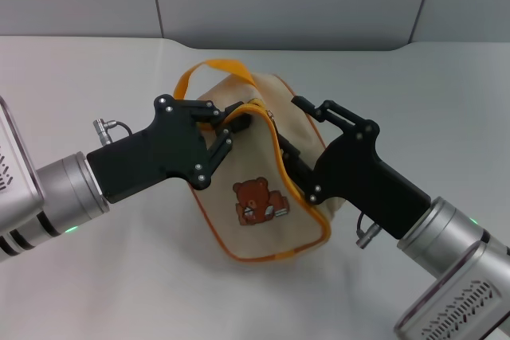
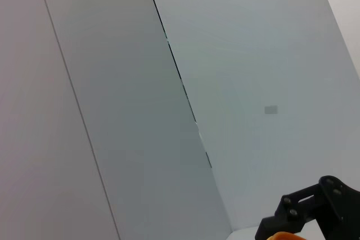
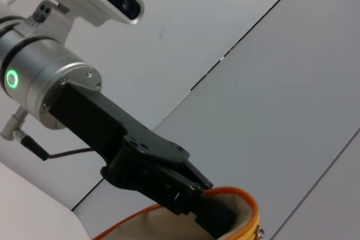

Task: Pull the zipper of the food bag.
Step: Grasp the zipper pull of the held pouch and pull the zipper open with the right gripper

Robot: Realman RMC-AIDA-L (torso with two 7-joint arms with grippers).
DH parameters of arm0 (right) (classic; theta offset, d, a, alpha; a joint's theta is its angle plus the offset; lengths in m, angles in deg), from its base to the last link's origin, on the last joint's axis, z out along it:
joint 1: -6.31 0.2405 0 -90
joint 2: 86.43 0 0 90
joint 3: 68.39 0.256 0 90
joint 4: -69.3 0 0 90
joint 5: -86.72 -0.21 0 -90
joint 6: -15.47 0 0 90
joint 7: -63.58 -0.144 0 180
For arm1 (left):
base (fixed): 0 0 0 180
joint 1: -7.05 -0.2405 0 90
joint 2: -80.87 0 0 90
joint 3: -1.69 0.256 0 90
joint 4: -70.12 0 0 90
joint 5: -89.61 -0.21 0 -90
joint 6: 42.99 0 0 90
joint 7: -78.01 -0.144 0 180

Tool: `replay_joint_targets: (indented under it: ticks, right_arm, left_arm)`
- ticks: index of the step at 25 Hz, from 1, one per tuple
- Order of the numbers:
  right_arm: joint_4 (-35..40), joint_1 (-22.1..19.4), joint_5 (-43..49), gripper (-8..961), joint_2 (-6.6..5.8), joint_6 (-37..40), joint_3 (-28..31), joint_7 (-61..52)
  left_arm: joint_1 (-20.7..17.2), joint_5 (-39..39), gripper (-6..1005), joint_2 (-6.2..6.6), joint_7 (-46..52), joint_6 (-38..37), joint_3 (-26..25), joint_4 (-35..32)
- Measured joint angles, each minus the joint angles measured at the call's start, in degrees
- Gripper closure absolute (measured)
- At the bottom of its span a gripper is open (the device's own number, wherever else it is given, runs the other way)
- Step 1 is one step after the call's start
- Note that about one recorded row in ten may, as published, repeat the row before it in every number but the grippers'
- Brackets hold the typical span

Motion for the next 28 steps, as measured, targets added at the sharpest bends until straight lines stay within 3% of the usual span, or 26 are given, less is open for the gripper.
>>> replay_joint_targets:
  ticks: [2,4,15,20,28]
  right_arm:
    - [0.0,0.0,0.0,340,0.00,-0.1,0.1,0.0]
    - [0.0,0.2,0.0,518,0.00,-0.2,0.1,0.0]
    - [-0.4,0.4,0.1,738,0.00,-0.2,0.1,0.0]
    - [-0.4,0.0,0.1,905,0.00,-0.2,0.1,0.2]
    - [-0.4,-1.1,0.1,955,0.00,-0.2,0.1,0.5]
  left_arm:
    - [0.0,0.0,940,0.00,0.0,0.0,0.0,0.0]
    - [0.0,0.0,939,0.00,0.0,0.0,0.0,0.0]
    - [0.0,-0.1,940,0.00,0.0,0.0,0.0,0.0]
    - [0.0,-0.1,940,0.00,0.0,0.0,0.0,0.0]
    - [0.0,-0.1,939,0.00,0.0,0.0,0.0,0.0]
